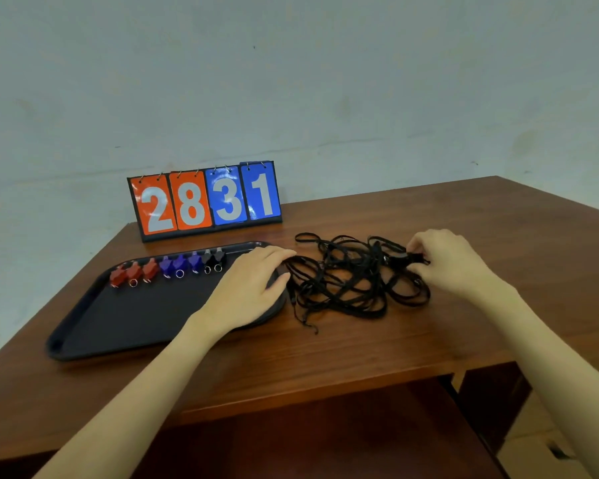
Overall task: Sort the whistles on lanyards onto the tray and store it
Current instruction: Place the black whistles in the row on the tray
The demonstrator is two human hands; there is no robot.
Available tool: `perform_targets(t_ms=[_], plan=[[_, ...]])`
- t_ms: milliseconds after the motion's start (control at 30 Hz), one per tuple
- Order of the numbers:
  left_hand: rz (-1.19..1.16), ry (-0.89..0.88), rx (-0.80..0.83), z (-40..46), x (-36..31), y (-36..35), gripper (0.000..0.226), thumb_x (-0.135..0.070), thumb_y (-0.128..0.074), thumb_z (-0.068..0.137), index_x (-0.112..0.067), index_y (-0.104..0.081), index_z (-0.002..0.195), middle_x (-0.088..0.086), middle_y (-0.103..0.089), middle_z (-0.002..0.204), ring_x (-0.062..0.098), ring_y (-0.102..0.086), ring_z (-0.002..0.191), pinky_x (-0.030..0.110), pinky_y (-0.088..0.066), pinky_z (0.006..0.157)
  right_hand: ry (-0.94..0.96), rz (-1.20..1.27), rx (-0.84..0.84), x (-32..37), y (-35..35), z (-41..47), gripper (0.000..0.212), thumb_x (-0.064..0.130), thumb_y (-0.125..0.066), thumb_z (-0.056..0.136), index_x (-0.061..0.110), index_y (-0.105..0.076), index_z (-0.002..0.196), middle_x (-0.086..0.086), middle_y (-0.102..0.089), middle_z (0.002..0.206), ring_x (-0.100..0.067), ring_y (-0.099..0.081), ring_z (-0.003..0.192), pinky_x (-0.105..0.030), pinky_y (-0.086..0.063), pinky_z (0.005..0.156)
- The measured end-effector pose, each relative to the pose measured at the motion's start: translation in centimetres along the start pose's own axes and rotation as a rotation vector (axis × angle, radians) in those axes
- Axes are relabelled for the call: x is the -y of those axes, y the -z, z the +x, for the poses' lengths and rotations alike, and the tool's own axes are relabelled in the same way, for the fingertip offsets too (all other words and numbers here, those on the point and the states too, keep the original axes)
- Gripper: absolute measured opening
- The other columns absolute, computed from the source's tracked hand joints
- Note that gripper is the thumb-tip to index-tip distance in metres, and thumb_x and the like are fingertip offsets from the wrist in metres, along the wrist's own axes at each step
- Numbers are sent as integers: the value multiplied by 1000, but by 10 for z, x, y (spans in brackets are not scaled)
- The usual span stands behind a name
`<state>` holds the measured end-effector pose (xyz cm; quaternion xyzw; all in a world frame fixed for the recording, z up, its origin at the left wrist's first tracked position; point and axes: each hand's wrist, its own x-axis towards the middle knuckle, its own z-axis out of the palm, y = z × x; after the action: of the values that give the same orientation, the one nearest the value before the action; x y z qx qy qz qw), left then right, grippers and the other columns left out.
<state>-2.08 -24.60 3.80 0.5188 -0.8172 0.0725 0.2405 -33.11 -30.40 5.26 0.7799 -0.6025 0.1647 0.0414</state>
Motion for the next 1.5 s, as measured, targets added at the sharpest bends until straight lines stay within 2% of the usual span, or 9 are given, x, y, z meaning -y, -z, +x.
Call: perform_targets(t_ms=[167,333,633,767,867,1067,1267,1367,1500], plan=[[-350,272,-89,1,-14,2,27,-31,-55,94,-26,-63,120,-15,-66,110,-3,-59,100,21,-48,90,213,395,-148,38,14,-11,25,15,-71,83,18,-61,106,4,-60,103,-16,-53,101,-28,-44,87],[-808,415,-52,1,-23,16,25,-28,-52,97,-18,-67,114,-5,-73,99,8,-69,88,29,-57,80,428,572,-123,81,11,-16,29,14,-73,80,25,-61,104,13,-59,99,-10,-55,98,-22,-46,86],[-909,448,-8,-19,8,30,23,-28,-62,90,-12,-72,104,3,-75,91,12,-69,79,26,-56,73,569,613,-60,143,-8,18,30,7,-69,81,29,-60,100,10,-58,100,2,-49,94,-7,-38,80],[-952,516,-21,-17,34,34,21,-22,-65,88,-10,-72,103,4,-75,89,10,-69,77,23,-57,73,540,650,-102,169,-21,39,36,2,-67,80,20,-64,111,6,-59,109,-8,-54,101,-18,-45,86],[-927,568,-129,-10,54,36,17,-20,-67,87,-11,-72,101,3,-75,88,12,-69,79,23,-57,73,368,819,-145,188,-31,55,40,5,-67,82,15,-61,120,1,-60,115,-8,-60,100,-13,-49,79],[-929,610,-197,2,82,32,12,-21,-69,86,-18,-71,97,-1,-75,84,10,-70,76,19,-56,70,83,1236,177,213,-37,82,31,21,-69,87,6,-66,114,-8,-70,102,-14,-68,90,-21,-54,66],[-792,555,-136,2,100,26,18,-27,-64,89,-20,-68,105,-6,-73,90,8,-69,81,19,-54,71,49,1252,299,223,-47,110,31,22,-73,83,4,-67,107,-12,-71,101,-20,-67,89,-33,-53,80],[-463,527,-95,-3,120,30,25,-34,-60,91,-21,-67,111,-9,-67,104,4,-63,93,19,-47,81,8,1278,239,222,-48,122,24,18,-70,85,2,-68,103,-11,-72,93,-19,-66,81,-24,-53,69],[-213,596,-149,-11,144,32,32,-36,-57,93,-18,-63,119,-2,-66,114,10,-60,103,27,-47,88,-39,1029,188,221,-61,133,13,17,-72,84,7,-68,92,-6,-67,89,-10,-62,72,-16,-47,59]])
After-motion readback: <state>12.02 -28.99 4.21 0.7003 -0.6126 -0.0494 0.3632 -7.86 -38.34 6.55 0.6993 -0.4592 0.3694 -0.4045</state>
